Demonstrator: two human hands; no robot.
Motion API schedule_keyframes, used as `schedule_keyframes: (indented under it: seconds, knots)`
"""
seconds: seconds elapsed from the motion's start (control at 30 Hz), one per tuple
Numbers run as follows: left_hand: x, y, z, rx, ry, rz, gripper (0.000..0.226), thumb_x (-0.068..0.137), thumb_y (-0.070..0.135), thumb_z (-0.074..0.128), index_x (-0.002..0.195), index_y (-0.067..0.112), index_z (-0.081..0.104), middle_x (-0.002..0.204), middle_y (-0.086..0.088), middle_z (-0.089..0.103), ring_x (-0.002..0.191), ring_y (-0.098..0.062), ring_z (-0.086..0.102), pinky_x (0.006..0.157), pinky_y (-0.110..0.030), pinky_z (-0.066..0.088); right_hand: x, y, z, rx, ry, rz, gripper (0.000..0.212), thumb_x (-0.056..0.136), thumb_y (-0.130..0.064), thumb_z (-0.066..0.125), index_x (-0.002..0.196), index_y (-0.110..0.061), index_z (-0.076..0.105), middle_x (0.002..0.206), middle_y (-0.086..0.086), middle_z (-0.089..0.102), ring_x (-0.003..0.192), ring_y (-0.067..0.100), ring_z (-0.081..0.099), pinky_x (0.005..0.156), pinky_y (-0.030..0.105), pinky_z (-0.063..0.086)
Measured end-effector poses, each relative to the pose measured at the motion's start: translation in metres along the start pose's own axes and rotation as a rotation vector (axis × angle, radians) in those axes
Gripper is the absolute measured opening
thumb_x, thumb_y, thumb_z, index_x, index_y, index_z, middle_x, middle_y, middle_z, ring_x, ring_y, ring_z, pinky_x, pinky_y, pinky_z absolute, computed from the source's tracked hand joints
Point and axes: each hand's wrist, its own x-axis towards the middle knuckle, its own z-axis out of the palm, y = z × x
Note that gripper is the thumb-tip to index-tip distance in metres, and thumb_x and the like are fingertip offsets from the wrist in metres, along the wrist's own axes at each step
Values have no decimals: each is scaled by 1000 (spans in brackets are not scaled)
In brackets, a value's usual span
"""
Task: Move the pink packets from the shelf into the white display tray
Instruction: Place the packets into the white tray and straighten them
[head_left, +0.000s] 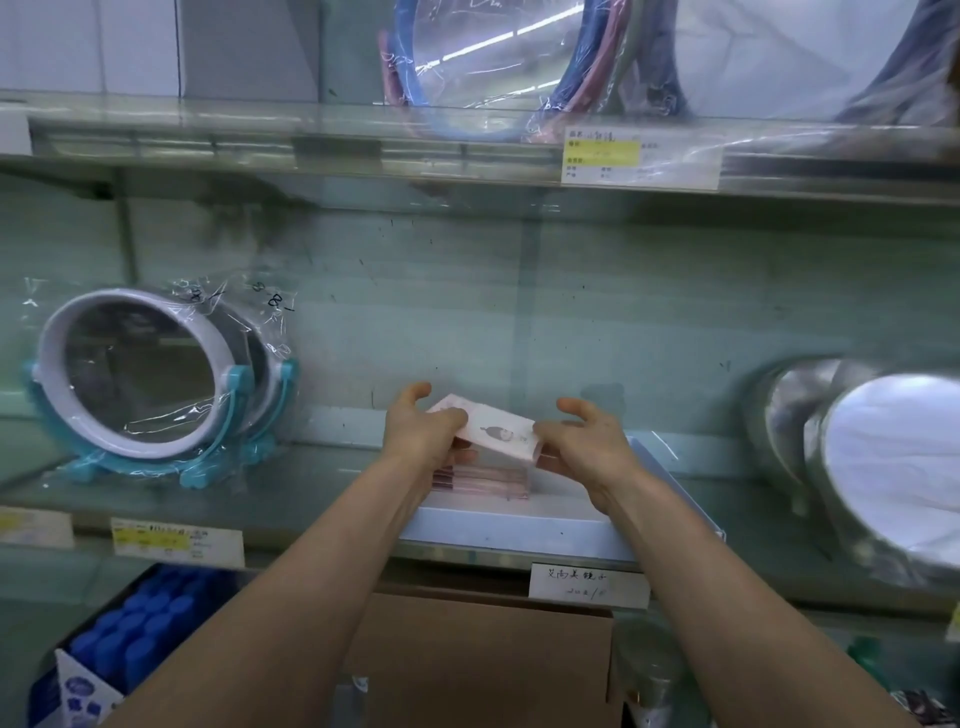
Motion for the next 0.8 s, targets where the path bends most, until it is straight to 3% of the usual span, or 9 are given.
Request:
schedule_keyframes:
  seconds: [0.1,0.17,0.23,0.4,0.57,0.67,0.8]
  knots:
    - [7,-5,5,196,74,60,51,89,6,59,137,5,43,131,-19,51,98,-31,62,79,-42,58,3,3,3,-153,-66,-42,57,83,2,65,136,-1,45,130,11,46,89,17,59,90,33,53]
    - [8,-6,6,426,118,143,48,89,15,58,135,4,49,137,-16,48,116,-31,54,100,-39,46,2,4,4,-333,-134,-41,52,81,-2,68,131,-2,52,122,9,54,98,18,58,92,28,48]
    - [7,-7,7,573,116,185,44,90,18,56,131,3,54,138,-15,49,125,-30,48,106,-35,39,0,4,4,-462,-180,-19,51,82,-7,68,131,-7,54,121,5,54,103,15,52,86,21,40]
    - [3,-6,10,881,-14,264,37,85,19,57,121,14,65,128,-5,62,122,-23,53,104,-31,41,4,6,5,-523,-208,-36,47,87,-14,63,132,-11,54,131,0,52,107,11,48,86,21,36]
    - [0,-12,12,1083,-298,192,54,64,53,63,113,32,67,125,2,63,119,-20,54,102,-32,44,5,8,5,-506,-209,-104,28,84,-13,62,111,-18,65,101,-4,61,89,7,55,74,18,43]
    - [6,-15,14,1237,-206,293,33,82,30,62,114,34,67,123,4,62,114,-23,56,94,-31,47,12,15,6,-638,-129,-142,25,83,-8,61,105,-17,69,106,2,64,96,14,59,81,23,46]
    - [8,-15,16,1299,-201,345,22,82,12,57,90,28,68,116,-3,62,97,-26,61,79,-31,53,13,16,7,-743,-73,-198,25,87,-10,57,107,-17,70,112,3,66,101,19,60,83,24,46]
